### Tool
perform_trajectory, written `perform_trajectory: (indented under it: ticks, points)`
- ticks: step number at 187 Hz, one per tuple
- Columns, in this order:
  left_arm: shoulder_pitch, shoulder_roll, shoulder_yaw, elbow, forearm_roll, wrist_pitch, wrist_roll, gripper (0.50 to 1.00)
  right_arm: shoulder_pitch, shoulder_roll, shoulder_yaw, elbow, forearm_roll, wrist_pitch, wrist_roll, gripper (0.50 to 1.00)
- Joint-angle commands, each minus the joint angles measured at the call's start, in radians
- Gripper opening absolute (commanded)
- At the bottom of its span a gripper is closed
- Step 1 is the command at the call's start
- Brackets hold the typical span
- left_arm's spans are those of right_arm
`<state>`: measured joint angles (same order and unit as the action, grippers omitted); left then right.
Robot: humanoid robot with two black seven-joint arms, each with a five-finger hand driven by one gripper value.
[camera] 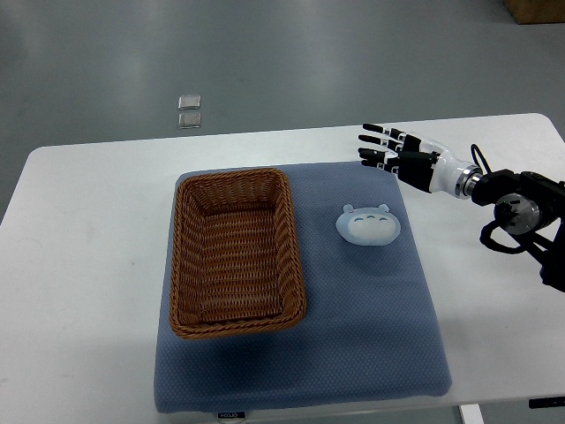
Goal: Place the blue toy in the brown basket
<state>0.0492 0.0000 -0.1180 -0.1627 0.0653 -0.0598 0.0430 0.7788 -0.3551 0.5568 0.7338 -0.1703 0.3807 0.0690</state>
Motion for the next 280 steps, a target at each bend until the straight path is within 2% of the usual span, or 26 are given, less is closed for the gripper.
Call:
perform_trajectory:
  ticks: [1,53,78,105,119,144,196,234,262,280]
  points:
    - [0.0,0.0,0.0,0.005,-0.001,0.0,0.0,1.0,-0.003,0.004,0.0,0.001,0.0,0.001,0.0,0.917]
    - [0.0,0.0,-0.003,0.008,-0.001,0.003,0.0,1.0,-0.001,-0.001,-0.002,0.009,-0.003,-0.002,0.0,0.917]
    - [-0.002,0.0,0.0,0.009,-0.001,0.003,-0.002,1.0,-0.001,-0.008,0.002,0.012,-0.081,-0.003,0.003,0.915]
    - [-0.006,0.0,0.001,0.012,-0.001,0.009,-0.002,1.0,0.002,-0.012,0.0,0.019,-0.14,0.007,0.061,0.915]
    - [-0.006,0.0,0.001,0.012,-0.001,0.009,-0.002,1.0,0.004,-0.013,0.0,0.021,-0.173,0.017,0.066,0.915]
    - [-0.006,0.0,0.001,0.012,-0.001,0.009,-0.002,1.0,0.019,-0.021,0.0,0.022,-0.307,0.064,0.089,0.915]
    - [-0.006,0.0,0.001,0.012,-0.001,0.009,-0.002,1.0,0.037,-0.074,-0.008,0.081,-0.679,0.066,0.19,0.913]
    - [-0.006,0.0,0.001,0.012,-0.001,0.009,-0.002,1.0,0.108,-0.13,-0.023,0.127,-1.003,0.073,0.258,0.913]
    - [-0.006,0.0,0.001,0.012,-0.001,0.009,0.0,1.0,0.111,-0.134,-0.069,0.185,-1.124,0.159,0.27,0.913]
    - [-0.006,0.0,0.001,0.012,-0.001,0.009,-0.002,1.0,0.111,-0.137,-0.11,0.233,-1.147,0.175,0.273,0.913]
